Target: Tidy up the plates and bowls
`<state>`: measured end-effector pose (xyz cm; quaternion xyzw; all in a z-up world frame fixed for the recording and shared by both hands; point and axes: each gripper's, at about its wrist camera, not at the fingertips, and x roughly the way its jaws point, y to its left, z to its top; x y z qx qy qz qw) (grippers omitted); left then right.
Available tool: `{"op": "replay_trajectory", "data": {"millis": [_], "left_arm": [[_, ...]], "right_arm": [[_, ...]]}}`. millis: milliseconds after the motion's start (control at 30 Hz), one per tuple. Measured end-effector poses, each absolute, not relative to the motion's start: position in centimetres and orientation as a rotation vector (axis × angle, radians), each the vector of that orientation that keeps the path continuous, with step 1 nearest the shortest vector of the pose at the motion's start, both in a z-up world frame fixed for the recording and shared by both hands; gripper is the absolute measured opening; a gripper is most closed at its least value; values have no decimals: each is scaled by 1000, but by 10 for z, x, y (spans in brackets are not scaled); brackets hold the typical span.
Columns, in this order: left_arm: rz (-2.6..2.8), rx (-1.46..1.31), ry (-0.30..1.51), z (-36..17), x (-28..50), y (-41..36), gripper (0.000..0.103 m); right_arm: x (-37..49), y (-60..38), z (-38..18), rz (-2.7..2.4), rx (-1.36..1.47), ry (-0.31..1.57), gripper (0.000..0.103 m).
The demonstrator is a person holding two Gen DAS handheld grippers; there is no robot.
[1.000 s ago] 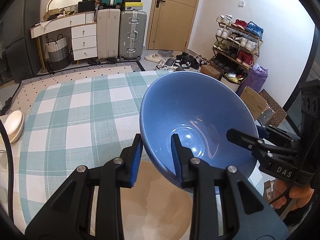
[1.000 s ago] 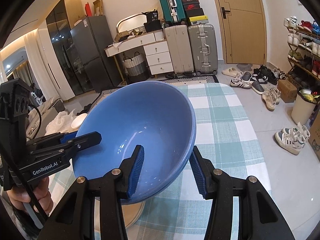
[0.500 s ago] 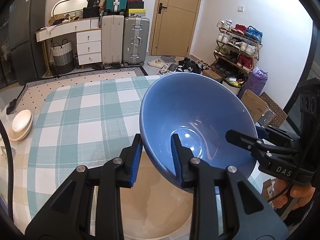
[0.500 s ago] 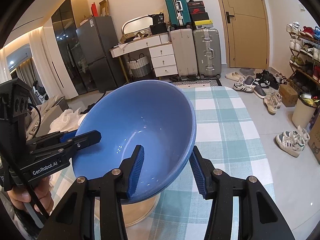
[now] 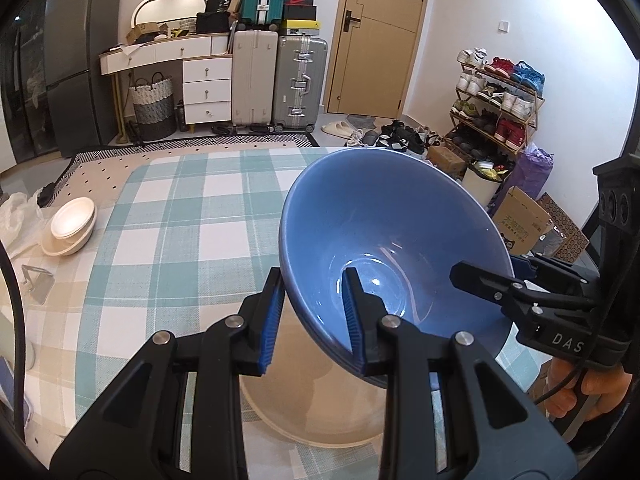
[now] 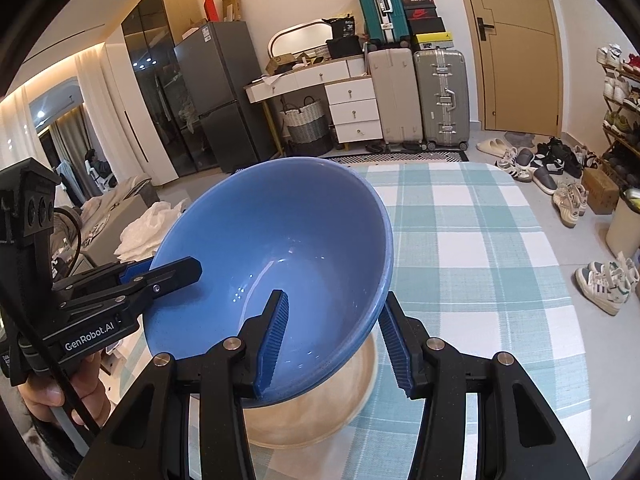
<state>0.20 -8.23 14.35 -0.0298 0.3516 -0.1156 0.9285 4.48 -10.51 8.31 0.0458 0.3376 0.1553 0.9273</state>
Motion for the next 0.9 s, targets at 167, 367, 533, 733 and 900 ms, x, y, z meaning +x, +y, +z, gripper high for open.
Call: {"op": "replay_trajectory", "data": {"millis": [167, 367, 533, 733, 900], "left_arm": [[-201, -65, 738, 129, 8, -68, 26], [-173, -64, 766, 113, 19, -62, 26], [-158, -65, 785, 99, 31, -61, 26], [-147, -60, 808, 80, 50, -63, 26], [-144, -53, 827, 67, 61, -68, 26]], "right_arm": [[55, -93, 70, 340, 89, 713, 49], [67, -85, 56, 351, 90, 737, 49], [78, -83, 47, 356, 84, 761, 49], [87, -85, 38, 359, 81, 773, 49], [95, -91, 29, 359, 93, 788, 49]]}}
